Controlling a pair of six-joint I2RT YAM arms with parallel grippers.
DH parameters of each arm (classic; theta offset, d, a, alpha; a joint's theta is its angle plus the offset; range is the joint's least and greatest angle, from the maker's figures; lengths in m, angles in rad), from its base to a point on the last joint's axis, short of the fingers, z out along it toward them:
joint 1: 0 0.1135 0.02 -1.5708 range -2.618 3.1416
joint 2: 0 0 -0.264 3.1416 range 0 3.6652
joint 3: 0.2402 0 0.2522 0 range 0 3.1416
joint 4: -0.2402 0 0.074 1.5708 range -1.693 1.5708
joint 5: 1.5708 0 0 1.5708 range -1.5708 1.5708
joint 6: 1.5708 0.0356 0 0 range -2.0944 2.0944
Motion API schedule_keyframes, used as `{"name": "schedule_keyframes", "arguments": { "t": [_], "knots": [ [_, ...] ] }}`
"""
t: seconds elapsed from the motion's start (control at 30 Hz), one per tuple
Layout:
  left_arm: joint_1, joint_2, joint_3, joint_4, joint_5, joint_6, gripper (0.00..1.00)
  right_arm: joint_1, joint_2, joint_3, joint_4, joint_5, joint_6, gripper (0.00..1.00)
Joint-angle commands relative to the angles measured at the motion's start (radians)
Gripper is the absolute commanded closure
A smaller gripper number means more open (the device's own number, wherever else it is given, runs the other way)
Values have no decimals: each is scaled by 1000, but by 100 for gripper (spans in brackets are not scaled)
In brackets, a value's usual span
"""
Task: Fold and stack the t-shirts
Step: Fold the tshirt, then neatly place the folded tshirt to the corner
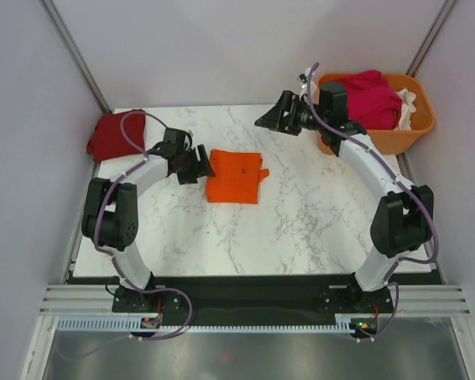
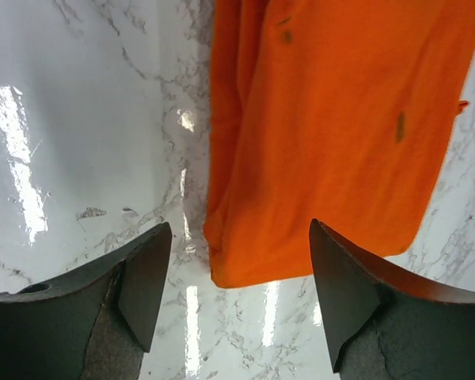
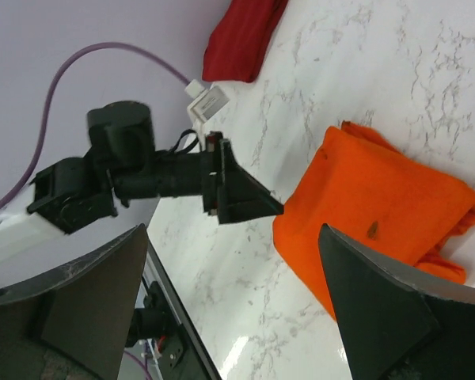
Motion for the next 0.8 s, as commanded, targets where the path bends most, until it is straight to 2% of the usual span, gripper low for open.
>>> {"name": "schedule_keyframes", "arguments": {
  "t": [0.0,0.2,0.43,0.53,0.63,0.67,0.73,0.77],
  "knots": [
    [26,56,-30,150,95,5,22,0,-63,-141,-11,25,-70,3],
    [32,156,-11,188,150,-10,23,0,-109,-290,-74,53,-150,2],
    [34,233,-111,380,269,-126,24,0,-129,-335,-117,75,-188,2],
    [31,264,-133,441,296,-177,32,2,-137,-338,-145,82,-210,2],
    [31,284,-152,466,296,-196,47,-1,-148,-344,-165,99,-223,2],
    [29,288,-157,468,296,-196,60,0,-151,-349,-166,99,-223,2],
    [29,297,-156,471,310,-197,71,0,-155,-356,-165,98,-220,2],
    [28,310,-153,472,316,-199,83,0,-155,-358,-165,91,-219,2]
  ]
}}
